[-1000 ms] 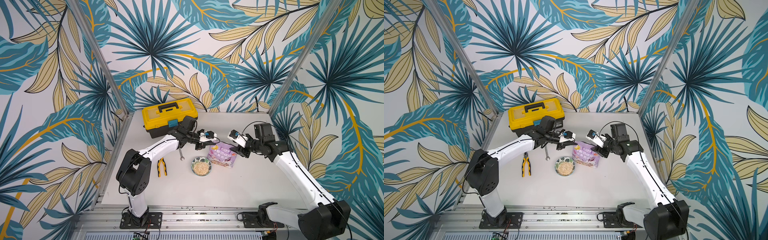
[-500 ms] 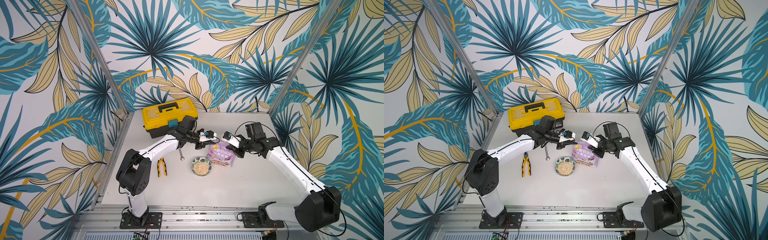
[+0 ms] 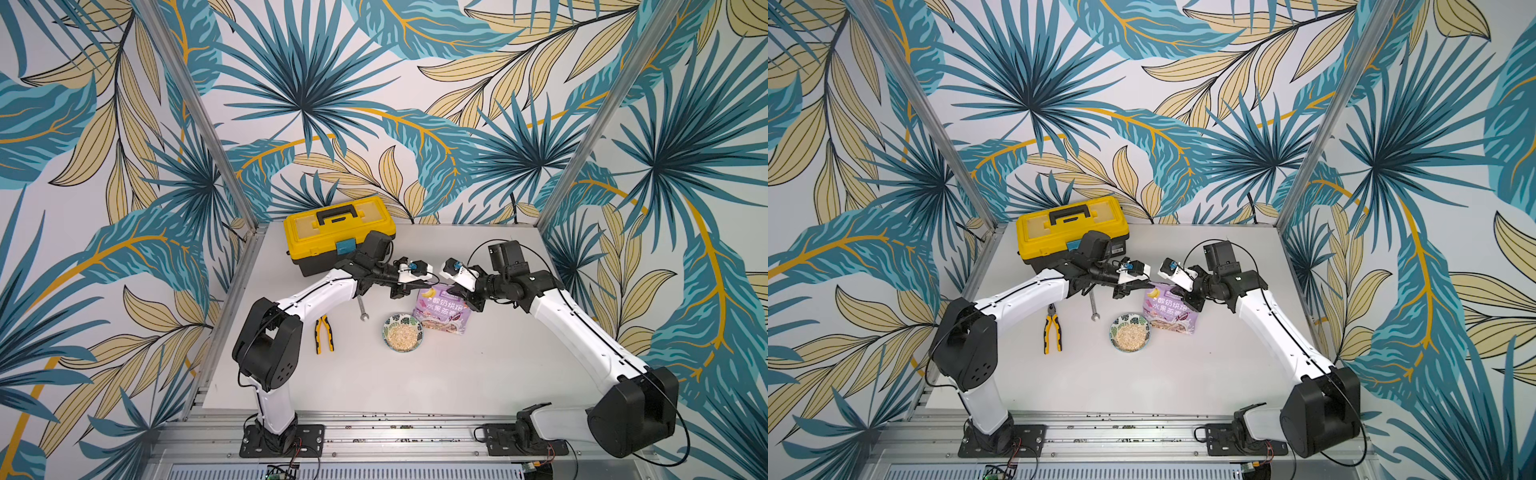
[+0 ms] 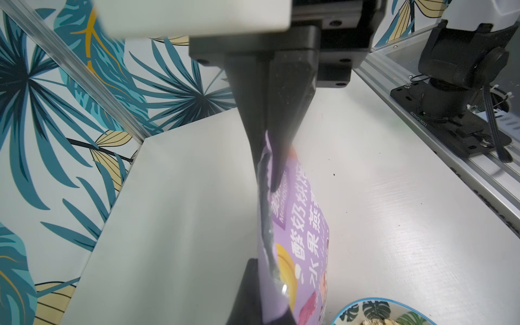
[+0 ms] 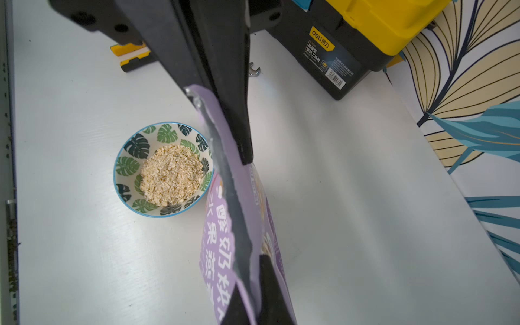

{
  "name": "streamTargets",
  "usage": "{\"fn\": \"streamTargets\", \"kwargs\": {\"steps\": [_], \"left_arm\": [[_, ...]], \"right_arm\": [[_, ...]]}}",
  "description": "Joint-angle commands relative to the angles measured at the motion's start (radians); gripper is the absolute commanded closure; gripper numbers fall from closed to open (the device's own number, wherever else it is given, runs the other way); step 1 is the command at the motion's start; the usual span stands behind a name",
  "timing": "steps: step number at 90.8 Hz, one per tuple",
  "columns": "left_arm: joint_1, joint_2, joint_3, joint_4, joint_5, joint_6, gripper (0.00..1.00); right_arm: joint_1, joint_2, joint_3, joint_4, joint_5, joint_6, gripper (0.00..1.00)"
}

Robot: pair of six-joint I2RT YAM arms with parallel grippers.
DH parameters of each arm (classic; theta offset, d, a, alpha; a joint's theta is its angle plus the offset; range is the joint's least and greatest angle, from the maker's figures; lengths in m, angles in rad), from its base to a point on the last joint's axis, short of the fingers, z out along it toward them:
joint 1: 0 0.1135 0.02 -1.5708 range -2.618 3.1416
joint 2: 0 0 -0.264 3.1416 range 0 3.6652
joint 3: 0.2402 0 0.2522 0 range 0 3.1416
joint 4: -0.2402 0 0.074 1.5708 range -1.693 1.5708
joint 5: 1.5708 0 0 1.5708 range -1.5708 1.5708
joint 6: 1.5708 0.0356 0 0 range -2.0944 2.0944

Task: Pour the oats into the breakfast bowl
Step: Close the oats bag at the center of the board.

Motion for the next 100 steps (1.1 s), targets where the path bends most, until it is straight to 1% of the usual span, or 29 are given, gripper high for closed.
{"fn": "streamTargets", "kwargs": {"steps": [1,5,7,9,13,17,27,29,32,37,41,43,45,47,49,53,54,57,61,64,76,80,82,89,92,94,96,100], "left_arm": [[-0.007,-0.017,0.013,0.097,0.089,-0.009,1.00],[-0.007,-0.019,0.013,0.095,0.087,-0.009,1.00],[-0.007,-0.020,0.013,0.094,0.087,-0.008,1.00],[-0.007,-0.019,0.013,0.093,0.088,-0.008,1.00],[-0.008,-0.020,0.013,0.091,0.087,-0.008,1.00],[-0.007,-0.021,0.012,0.091,0.087,-0.008,1.00],[-0.007,-0.022,0.010,0.090,0.088,-0.008,1.00],[-0.007,-0.022,0.009,0.089,0.088,-0.007,1.00],[-0.008,-0.024,0.008,0.086,0.088,-0.006,1.00],[-0.007,-0.025,0.007,0.081,0.087,-0.003,1.00],[-0.008,-0.027,0.006,0.077,0.085,-0.001,1.00],[-0.008,-0.028,0.006,0.076,0.086,0.000,1.00],[-0.008,-0.029,0.005,0.075,0.085,-0.001,1.00],[-0.007,-0.031,0.003,0.074,0.085,0.000,1.00],[-0.009,-0.033,0.001,0.074,0.084,0.001,1.00],[-0.008,-0.035,-0.003,0.076,0.081,0.000,1.00],[-0.007,-0.036,-0.004,0.076,0.080,0.000,1.00],[-0.008,-0.038,-0.007,0.077,0.080,0.000,1.00],[-0.008,-0.039,-0.010,0.077,0.079,0.001,1.00],[-0.008,-0.040,-0.012,0.077,0.078,0.001,1.00],[-0.008,-0.041,-0.017,0.078,0.078,-0.001,1.00],[-0.008,-0.041,-0.017,0.080,0.078,-0.001,1.00],[-0.007,-0.041,-0.018,0.080,0.078,-0.001,1.00],[-0.007,-0.041,-0.019,0.081,0.077,-0.001,1.00],[-0.007,-0.041,-0.019,0.081,0.078,-0.001,1.00],[-0.007,-0.041,-0.019,0.081,0.077,-0.002,1.00],[-0.007,-0.042,-0.019,0.081,0.076,-0.003,1.00],[-0.007,-0.041,-0.019,0.081,0.076,-0.002,1.00]], "right_arm": [[0.001,-0.005,-0.008,0.023,0.031,0.001,0.89],[-0.002,-0.013,-0.015,0.027,0.043,-0.003,0.69],[-0.004,-0.017,-0.019,0.025,0.047,-0.005,0.64],[-0.007,-0.020,-0.021,0.024,0.050,-0.007,0.61],[-0.010,-0.025,-0.022,0.016,0.055,-0.009,0.57],[-0.013,-0.026,-0.022,0.000,0.065,-0.013,0.56],[-0.028,-0.027,-0.025,-0.030,0.079,-0.015,0.55],[-0.029,-0.028,-0.027,-0.033,0.078,-0.015,0.58],[-0.031,-0.029,-0.028,-0.035,0.073,-0.016,0.66],[-0.031,-0.025,-0.022,-0.047,0.065,-0.014,0.83],[-0.031,-0.021,-0.018,-0.060,0.067,-0.013,0.96],[-0.032,-0.020,-0.018,-0.062,0.070,-0.011,0.99],[-0.032,-0.020,-0.019,-0.064,0.075,-0.011,1.00],[-0.032,-0.023,-0.019,-0.065,0.079,-0.010,0.98],[-0.034,-0.025,-0.022,-0.063,0.086,-0.010,0.94],[-0.038,-0.033,-0.028,-0.057,0.090,-0.008,0.72],[-0.039,-0.037,-0.028,-0.056,0.090,-0.007,0.68],[-0.043,-0.048,-0.033,-0.053,0.090,-0.007,0.62],[-0.048,-0.059,-0.035,-0.051,0.089,-0.007,0.58],[-0.051,-0.064,-0.037,-0.055,0.089,-0.009,0.57],[-0.062,-0.063,-0.034,-0.086,0.092,-0.012,0.57],[-0.063,-0.061,-0.034,-0.094,0.094,-0.012,0.59],[-0.064,-0.060,-0.033,-0.095,0.094,-0.013,0.63],[-0.065,-0.056,-0.031,-0.101,0.096,-0.013,0.83],[-0.066,-0.055,-0.029,-0.104,0.098,-0.013,0.94],[-0.066,-0.055,-0.027,-0.105,0.100,-0.014,0.97],[-0.066,-0.056,-0.026,-0.106,0.102,-0.014,1.00],[-0.069,-0.059,-0.028,-0.104,0.109,-0.013,0.99]]}}
